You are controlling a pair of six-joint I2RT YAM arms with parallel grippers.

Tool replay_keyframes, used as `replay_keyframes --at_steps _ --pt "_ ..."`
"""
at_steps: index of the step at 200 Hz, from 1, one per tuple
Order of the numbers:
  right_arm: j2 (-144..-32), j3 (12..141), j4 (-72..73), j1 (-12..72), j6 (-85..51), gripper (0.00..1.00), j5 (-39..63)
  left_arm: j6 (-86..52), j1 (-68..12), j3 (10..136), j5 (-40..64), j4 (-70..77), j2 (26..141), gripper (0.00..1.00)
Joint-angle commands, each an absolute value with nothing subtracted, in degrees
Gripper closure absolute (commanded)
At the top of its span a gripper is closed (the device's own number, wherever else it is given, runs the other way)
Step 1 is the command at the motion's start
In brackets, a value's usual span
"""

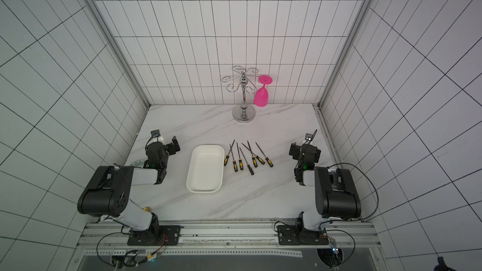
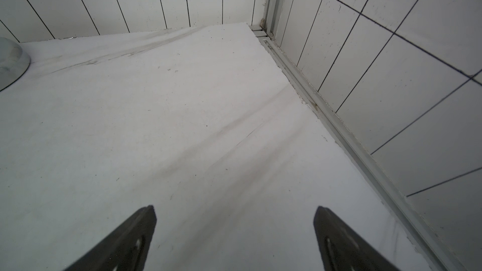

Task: Put the file tool into the storage box
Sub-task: Pick up the file tool from the center of the board.

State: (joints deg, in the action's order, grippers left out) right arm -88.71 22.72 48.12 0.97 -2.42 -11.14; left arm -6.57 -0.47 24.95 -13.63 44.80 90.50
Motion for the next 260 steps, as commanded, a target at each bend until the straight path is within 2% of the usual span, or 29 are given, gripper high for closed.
replay_keyframes --at_steps 1,29,50,58,70,84,100,122,132,138,149,168,176,186,203,230,260 --pt "-87.7 24.1 47.1 0.4 -3.3 0.01 -10.4 -6.1 -0.4 25.5 -13.2 45.1 89.5 0.01" --pt "-87.5 24.2 46.4 0.6 -3.0 0.01 -10.4 -6.2 -0.3 25.6 -13.1 44.9 89.7 0.01" --pt "-86.4 26.2 42.4 0.5 -0.6 0.01 -4.1 -6.2 -0.4 25.4 -13.2 45.0 89.5 0.01" --pt "-84.7 27.7 39.0 1.1 0.9 0.01 -3.2 -5.5 -0.6 25.3 -12.4 45.6 89.3 0.01" --pt "-81.2 33.7 26.4 4.0 3.4 0.0 -5.5 -2.7 -2.4 25.9 -13.3 46.4 88.4 0.02" --pt "-79.0 39.3 18.5 8.7 3.2 0.01 -9.1 -2.4 -4.0 30.4 -16.8 34.0 84.6 0.01" --pt "-77.6 43.7 14.4 13.0 0.2 0.01 -7.0 -1.9 -7.1 36.7 -18.6 21.7 80.3 0.01" --pt "-77.6 50.2 2.7 17.2 -13.3 0.01 1.4 -5.4 -12.0 42.8 -16.1 7.3 75.5 0.02" --pt "-78.3 51.9 -1.8 18.8 -20.5 0.01 3.8 -10.3 -15.8 42.7 -22.5 6.6 74.3 0.01" --pt "-79.1 53.0 -4.9 19.8 -24.2 0.09 5.8 -15.9 -17.4 42.4 -25.5 6.1 73.7 0.01" --pt "-80.6 55.4 -12.5 21.6 -25.7 0.21 9.2 -24.8 -17.6 41.9 -22.0 3.1 72.4 0.01" --pt "-81.3 57.9 -22.4 27.1 -23.8 0.28 7.7 -32.2 -18.6 41.2 -16.7 -2.6 70.6 0.02" --pt "-80.8 58.2 -25.5 29.9 -22.8 0.4 5.1 -34.3 -19.7 40.7 -16.4 -4.2 70.0 0.01" --pt "-80.0 58.3 -28.0 33.1 -21.0 0.49 4.2 -35.6 -21.5 40.4 -15.9 -6.8 68.6 0.01" --pt "-79.5 57.1 -29.0 38.0 -18.2 0.53 5.4 -37.7 -26.7 38.7 -19.7 -10.6 65.3 0.01" --pt "-80.2 56.3 -29.8 44.3 -14.1 0.54 5.1 -43.3 -33.1 35.0 -24.1 -15.3 60.9 0.01" --pt "-82.8 56.6 -29.7 45.8 -11.8 0.53 4.3 -44.0 -34.3 33.0 -27.0 -15.9 60.4 0.01"
